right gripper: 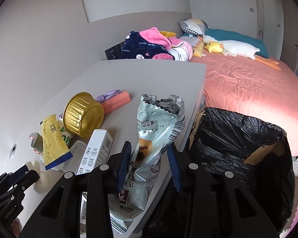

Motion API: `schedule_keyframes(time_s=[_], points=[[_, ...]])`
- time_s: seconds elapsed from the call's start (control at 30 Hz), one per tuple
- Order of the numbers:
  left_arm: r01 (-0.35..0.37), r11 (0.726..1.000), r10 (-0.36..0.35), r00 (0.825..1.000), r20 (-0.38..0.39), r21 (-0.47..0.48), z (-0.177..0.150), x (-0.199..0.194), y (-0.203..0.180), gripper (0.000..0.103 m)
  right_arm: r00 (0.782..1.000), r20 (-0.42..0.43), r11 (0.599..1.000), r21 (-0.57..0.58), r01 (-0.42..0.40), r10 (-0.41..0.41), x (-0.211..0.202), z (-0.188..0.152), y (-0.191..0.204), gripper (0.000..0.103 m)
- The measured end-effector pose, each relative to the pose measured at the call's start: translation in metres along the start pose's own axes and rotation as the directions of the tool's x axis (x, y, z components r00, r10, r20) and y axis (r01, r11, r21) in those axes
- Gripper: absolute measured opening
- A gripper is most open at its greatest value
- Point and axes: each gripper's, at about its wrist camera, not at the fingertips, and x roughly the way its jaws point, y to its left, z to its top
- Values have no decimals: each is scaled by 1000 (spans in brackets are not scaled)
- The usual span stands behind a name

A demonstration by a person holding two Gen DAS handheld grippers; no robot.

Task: Collect trash
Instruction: 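Carry both items over the black trash bag and open both grippers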

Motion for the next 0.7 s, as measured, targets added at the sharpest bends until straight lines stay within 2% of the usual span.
schedule_keyframes(time_s=[0.13, 0.33, 0.7], points=[[0, 1000, 0, 1000, 28, 13, 7, -15, -5, 33, 1000, 27, 1000, 12, -10, 10, -13, 4, -5, 39], [38, 998, -41, 997, 62, 53, 28, -26, -27, 33, 998, 66, 999, 41, -9, 6, -31, 9, -21, 39], [190, 974, -197, 979, 50, 121, 57, -6, -88, 33, 994, 94, 991, 125, 39, -51, -50, 14, -72, 39]])
